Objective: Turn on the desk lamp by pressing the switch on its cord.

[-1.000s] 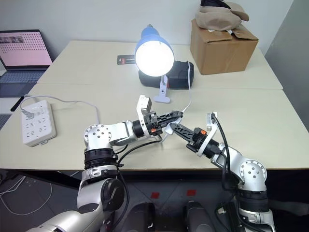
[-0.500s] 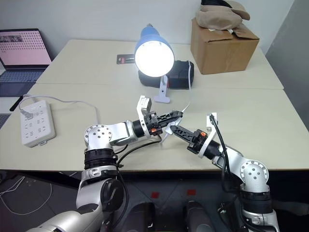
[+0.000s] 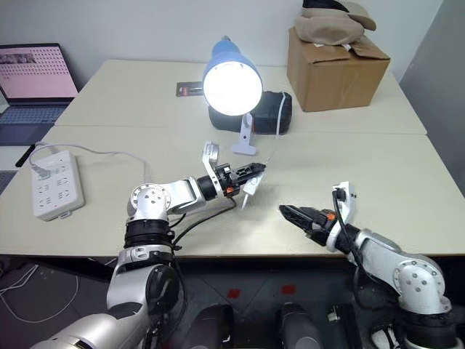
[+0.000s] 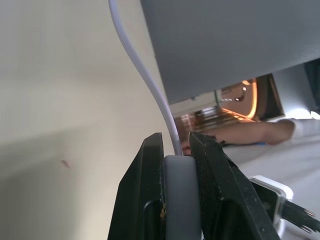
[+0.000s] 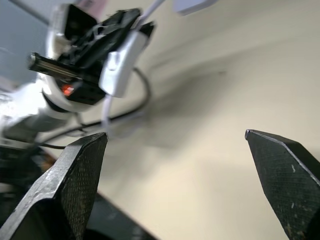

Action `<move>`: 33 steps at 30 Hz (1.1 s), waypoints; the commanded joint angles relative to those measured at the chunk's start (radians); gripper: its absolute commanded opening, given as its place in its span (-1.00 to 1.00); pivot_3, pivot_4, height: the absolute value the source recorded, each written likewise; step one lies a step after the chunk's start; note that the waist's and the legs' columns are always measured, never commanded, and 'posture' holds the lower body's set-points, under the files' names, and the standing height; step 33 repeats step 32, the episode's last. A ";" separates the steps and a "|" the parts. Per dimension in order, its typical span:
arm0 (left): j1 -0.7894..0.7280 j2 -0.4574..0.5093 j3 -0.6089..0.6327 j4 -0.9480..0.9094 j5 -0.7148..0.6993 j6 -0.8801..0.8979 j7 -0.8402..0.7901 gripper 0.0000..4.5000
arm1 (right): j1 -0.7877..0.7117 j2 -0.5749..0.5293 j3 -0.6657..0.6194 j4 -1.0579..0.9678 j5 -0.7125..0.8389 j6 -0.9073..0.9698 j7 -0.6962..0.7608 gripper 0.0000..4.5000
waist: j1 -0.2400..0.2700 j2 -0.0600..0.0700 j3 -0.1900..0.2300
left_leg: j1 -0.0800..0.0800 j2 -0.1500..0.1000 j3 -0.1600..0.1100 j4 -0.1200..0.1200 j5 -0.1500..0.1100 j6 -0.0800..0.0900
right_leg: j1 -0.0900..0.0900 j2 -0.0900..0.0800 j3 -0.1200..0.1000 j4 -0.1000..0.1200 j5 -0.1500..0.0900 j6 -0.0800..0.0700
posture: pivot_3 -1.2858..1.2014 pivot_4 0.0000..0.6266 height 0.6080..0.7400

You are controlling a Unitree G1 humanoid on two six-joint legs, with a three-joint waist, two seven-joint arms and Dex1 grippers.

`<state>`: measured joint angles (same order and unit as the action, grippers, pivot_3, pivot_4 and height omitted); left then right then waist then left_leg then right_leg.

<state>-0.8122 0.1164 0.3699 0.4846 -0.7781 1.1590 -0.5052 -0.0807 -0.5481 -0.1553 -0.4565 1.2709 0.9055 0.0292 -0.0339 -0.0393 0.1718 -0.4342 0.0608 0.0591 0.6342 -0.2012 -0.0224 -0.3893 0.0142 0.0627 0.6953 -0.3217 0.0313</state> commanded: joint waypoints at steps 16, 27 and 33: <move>-0.129 0.189 -0.097 0.105 0.140 -0.211 -0.137 0.53 | 0.057 0.019 -0.052 -0.078 -0.230 -0.106 0.051 1.00 | 0.002 0.000 0.000 | 0.000 0.000 0.001 -0.004 0.000 0.000 | 0.000 0.000 -0.001 -0.004 0.000 0.000 | 0.03 -0.52 1.00; 0.095 0.553 -0.367 -0.207 0.423 -0.489 -0.353 0.99 | 0.154 -0.096 -0.058 -0.135 -0.342 -0.134 0.254 1.00 | 0.003 0.001 0.000 | 0.000 0.001 0.001 -0.005 0.000 -0.001 | 0.000 -0.002 0.000 -0.006 0.003 -0.005 | 0.03 -0.52 1.00; 0.152 0.655 -0.392 -0.192 0.474 -0.569 -0.452 0.99 | 0.161 -0.125 -0.071 -0.110 -0.370 -0.138 0.320 1.00 | 0.003 0.001 0.000 | 0.000 0.001 0.001 -0.005 0.000 -0.001 | 0.001 -0.003 -0.001 -0.006 0.003 -0.005 | 0.03 -0.52 1.00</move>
